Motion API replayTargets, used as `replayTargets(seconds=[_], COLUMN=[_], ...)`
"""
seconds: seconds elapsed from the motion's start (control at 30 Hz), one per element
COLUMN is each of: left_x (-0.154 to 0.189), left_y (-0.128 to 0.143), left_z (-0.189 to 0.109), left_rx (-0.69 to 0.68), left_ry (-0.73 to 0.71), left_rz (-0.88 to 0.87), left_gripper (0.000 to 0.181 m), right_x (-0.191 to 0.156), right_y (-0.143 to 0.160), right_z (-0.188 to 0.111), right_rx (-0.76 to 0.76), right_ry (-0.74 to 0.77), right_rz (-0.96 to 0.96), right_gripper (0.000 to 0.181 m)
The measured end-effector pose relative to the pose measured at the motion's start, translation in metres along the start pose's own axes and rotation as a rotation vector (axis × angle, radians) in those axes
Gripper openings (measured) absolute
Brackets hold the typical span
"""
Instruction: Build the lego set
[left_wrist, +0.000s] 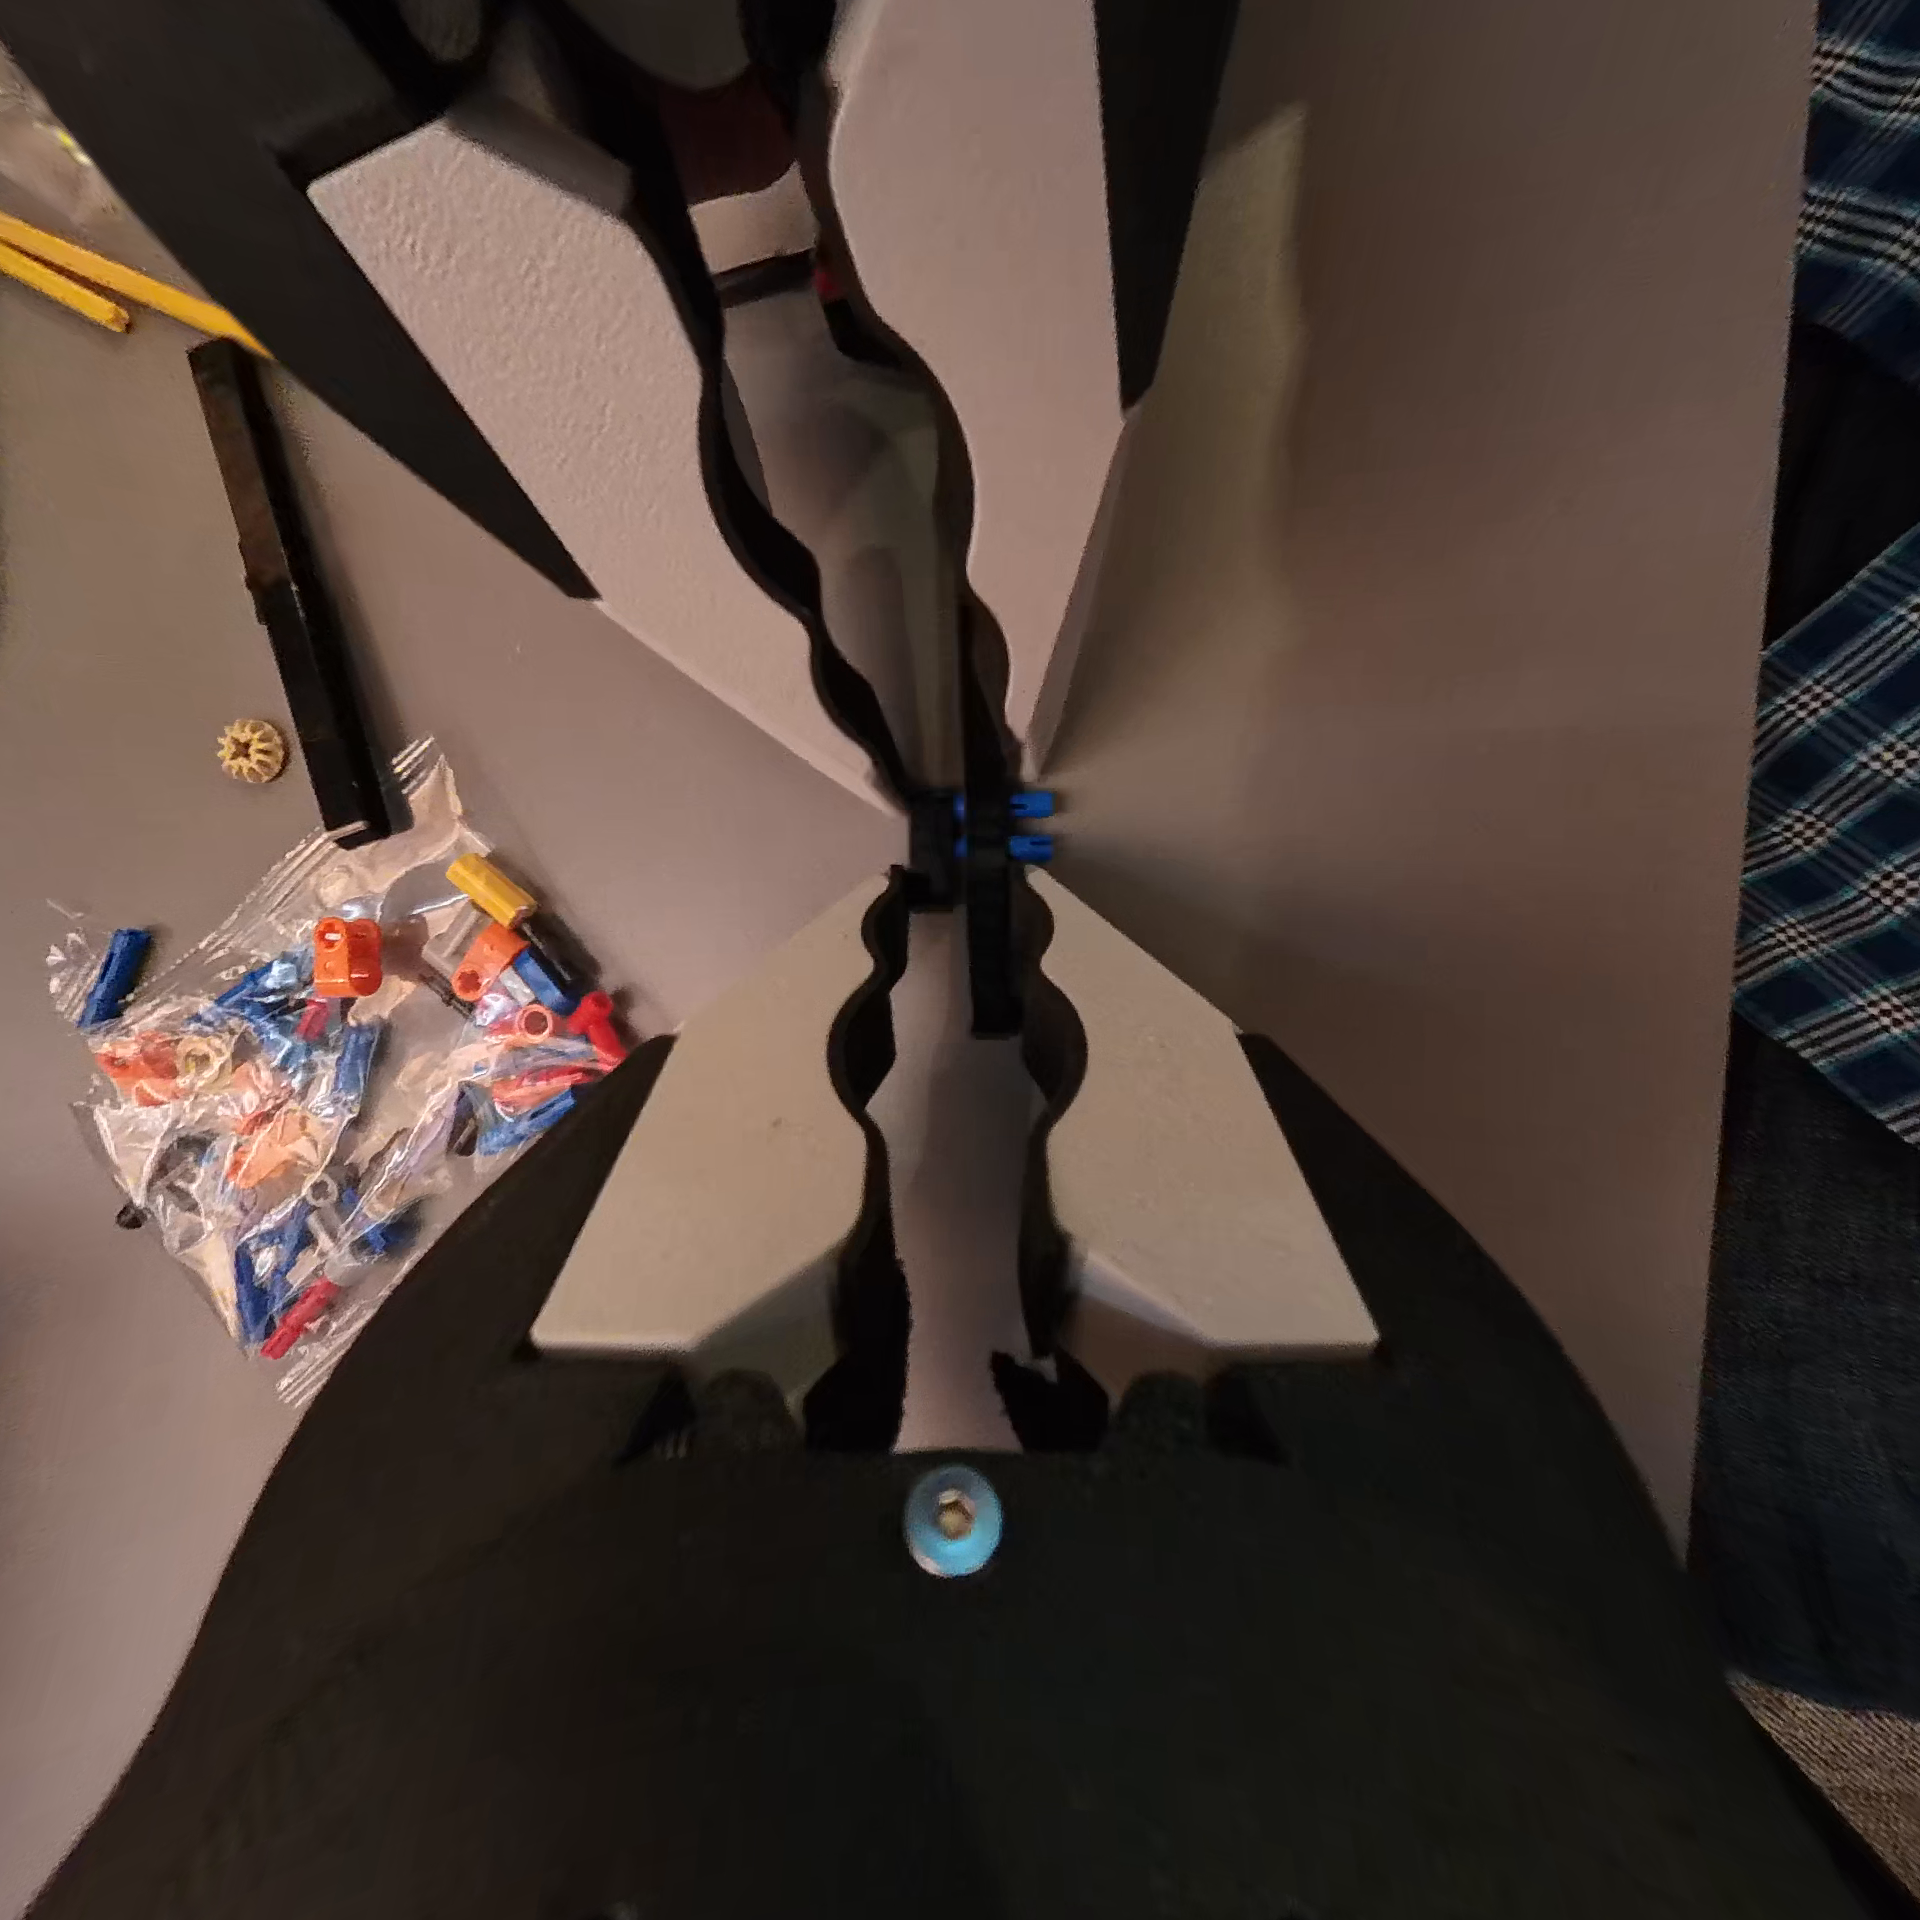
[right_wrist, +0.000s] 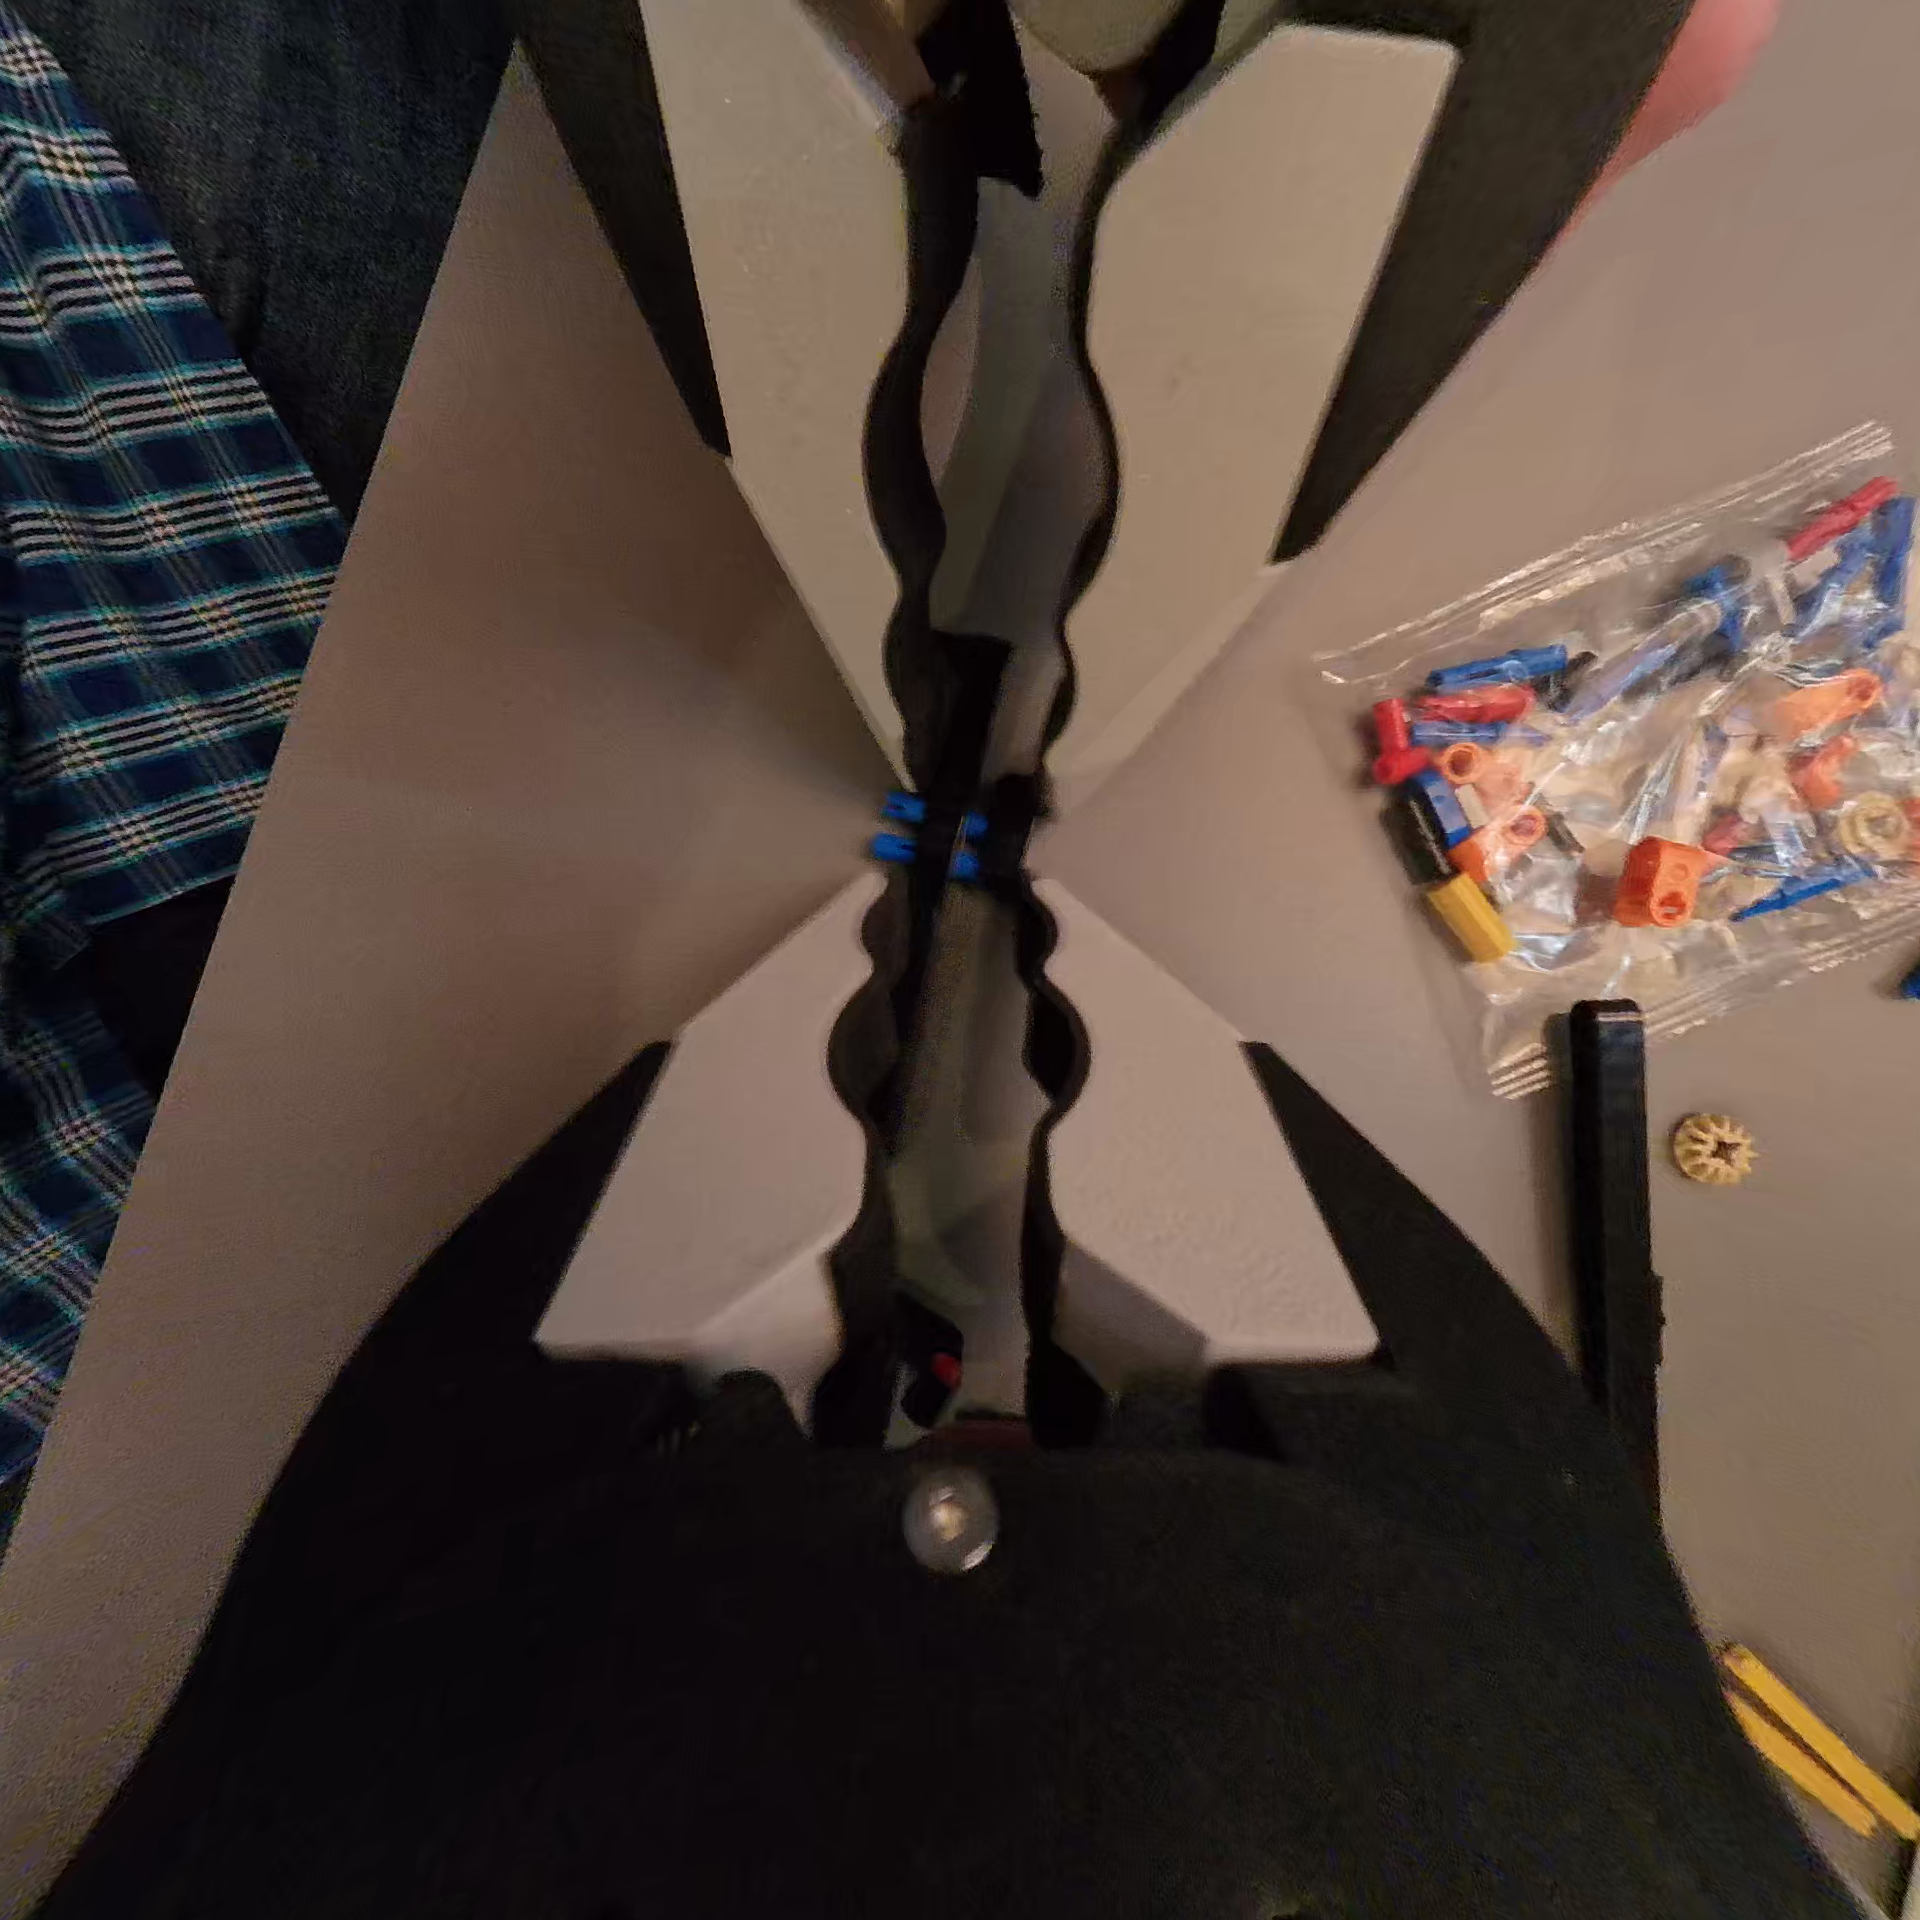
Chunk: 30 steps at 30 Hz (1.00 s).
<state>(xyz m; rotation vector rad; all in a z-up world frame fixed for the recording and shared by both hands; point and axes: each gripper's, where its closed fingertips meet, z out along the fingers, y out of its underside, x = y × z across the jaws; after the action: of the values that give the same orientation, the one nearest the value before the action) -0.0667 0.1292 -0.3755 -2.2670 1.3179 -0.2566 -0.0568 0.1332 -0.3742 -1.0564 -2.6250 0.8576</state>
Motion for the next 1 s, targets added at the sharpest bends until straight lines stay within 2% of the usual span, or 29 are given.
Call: replayTargets(seconds=[0.03, 0.33, 0.67, 0.77, 1.0], left_x=[0.0008, 0.0008, 0.0002, -0.0018, 0.0013], left_y=[-0.0001, 0.0, -0.0017, -0.0007, -0.0011], left_z=[0.0002, 0.0002, 0.0009, 0.0006, 0.0003], left_rx=[-0.001, -0.005, 0.008, 0.015, 0.033], left_ry=[0.005, -0.008, -0.069, -0.108, -0.174], left_rz=[0.002, 0.018, -0.08, -0.138, -0.224], left_gripper=[0.015, 0.013, 0.013, 0.013, 0.013], right_x=[-0.0009, -0.0005, 0.0019, 0.0025, 0.0024], right_y=[-0.0003, -0.0003, 0.0045, 0.0083, 0.0088], right_z=[0.0004, 0.0008, -0.0019, -0.0039, -0.0039], right_rx=[0.001, -0.01, -0.072, -0.109, -0.151], right_ry=[0.001, 0.005, 0.039, 0.06, 0.072], right_rz=[-0.005, -0.002, 0.0, -0.024, -0.027], right_gripper=[0.014, 0.012, 0.013, 0.005, 0.005])
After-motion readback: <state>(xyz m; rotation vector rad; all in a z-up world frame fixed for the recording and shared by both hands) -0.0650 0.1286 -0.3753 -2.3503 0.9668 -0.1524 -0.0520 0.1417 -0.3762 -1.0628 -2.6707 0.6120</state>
